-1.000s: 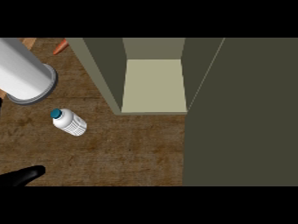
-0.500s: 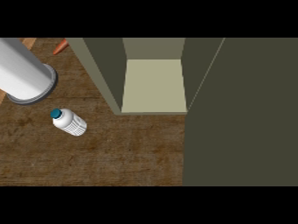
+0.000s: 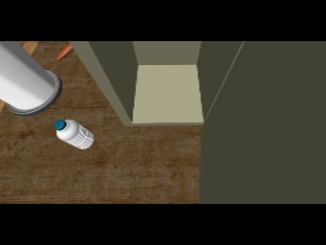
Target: Pick up the bottled water, place it into the cabinet and close the cabinet
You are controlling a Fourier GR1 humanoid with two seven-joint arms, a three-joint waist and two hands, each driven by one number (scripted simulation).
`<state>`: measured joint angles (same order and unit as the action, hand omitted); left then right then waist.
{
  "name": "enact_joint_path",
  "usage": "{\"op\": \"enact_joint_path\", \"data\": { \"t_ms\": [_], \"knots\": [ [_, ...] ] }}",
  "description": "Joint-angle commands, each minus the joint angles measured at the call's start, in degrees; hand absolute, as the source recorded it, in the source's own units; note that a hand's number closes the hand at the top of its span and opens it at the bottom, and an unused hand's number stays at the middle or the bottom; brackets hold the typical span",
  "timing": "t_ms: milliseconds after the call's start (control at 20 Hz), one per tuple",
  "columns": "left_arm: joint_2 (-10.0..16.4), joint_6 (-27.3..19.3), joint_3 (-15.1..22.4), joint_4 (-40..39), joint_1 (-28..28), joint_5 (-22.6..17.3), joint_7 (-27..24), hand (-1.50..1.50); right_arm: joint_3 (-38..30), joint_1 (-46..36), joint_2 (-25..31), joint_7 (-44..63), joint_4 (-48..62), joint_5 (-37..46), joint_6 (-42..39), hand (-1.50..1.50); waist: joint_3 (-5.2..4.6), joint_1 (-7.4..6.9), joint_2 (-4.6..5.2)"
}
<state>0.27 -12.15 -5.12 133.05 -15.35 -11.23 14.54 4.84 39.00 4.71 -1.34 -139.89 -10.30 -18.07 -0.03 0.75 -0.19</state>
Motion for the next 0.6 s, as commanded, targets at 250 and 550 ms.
{"op": "enact_joint_path", "data": {
  "t_ms": [250, 550],
  "knots": [
    [-0.3, -0.1, -2.1, -9.3, 1.0, -1.6, -2.2, -1.50, -4.1, 10.9, 2.4, 1.0, -13.3, -7.8, -3.3, -1.50, -0.01, 0.50, -0.03],
    [0.5, 2.0, -5.6, -19.5, 3.8, -4.2, -7.4, -1.50, -2.5, 15.0, 2.2, -2.9, -14.2, -6.8, -5.3, -1.50, -0.04, 0.60, 0.03]
  ]
}}
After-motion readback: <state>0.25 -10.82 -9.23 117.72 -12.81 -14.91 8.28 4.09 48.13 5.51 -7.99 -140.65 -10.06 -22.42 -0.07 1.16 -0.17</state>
